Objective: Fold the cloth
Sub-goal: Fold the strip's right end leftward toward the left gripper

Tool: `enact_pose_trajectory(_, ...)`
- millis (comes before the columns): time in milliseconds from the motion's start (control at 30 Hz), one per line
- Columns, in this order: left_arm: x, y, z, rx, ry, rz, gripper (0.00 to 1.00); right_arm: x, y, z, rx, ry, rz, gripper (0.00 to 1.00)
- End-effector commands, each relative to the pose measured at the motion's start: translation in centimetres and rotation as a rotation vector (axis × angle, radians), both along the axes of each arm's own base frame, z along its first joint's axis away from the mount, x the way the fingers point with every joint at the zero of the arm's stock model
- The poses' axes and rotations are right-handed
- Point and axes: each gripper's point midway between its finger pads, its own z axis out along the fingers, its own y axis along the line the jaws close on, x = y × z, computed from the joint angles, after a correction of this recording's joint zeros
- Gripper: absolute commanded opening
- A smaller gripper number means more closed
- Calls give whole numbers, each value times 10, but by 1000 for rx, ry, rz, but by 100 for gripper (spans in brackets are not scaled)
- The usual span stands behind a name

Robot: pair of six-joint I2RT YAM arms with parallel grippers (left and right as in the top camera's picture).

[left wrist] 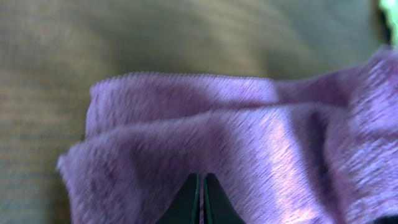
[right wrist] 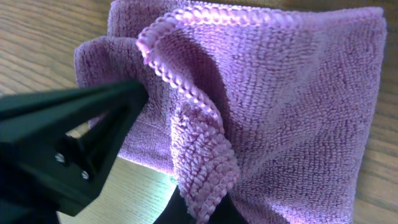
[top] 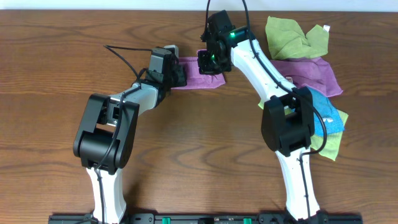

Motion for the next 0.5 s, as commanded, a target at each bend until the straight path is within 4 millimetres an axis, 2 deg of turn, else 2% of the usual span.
enact_pose_trajectory(0,6,-4,13,-42,-36,6,6,3,-2,15,3,-31,6,2)
enact_pose_trajectory(67,10,-8,33,-68,-85,-4,6,2,-1,15,4,-31,7,2)
enact_pose_trajectory(167,15,-6,73,-79,-166,0,6,3,-1,21,10,-40,7,2)
enact_pose_trajectory(267,16,3,107,-72,-226,20,6,5,2,27,25,-50,10,1)
enact_pose_trajectory(333,18,23,128,-37,-256,92,6,5,6,31,52,-54,19,2)
enact_pose_trajectory(467,11,83,165,66,-273,281,6,6,14,35,85,-64,33,2)
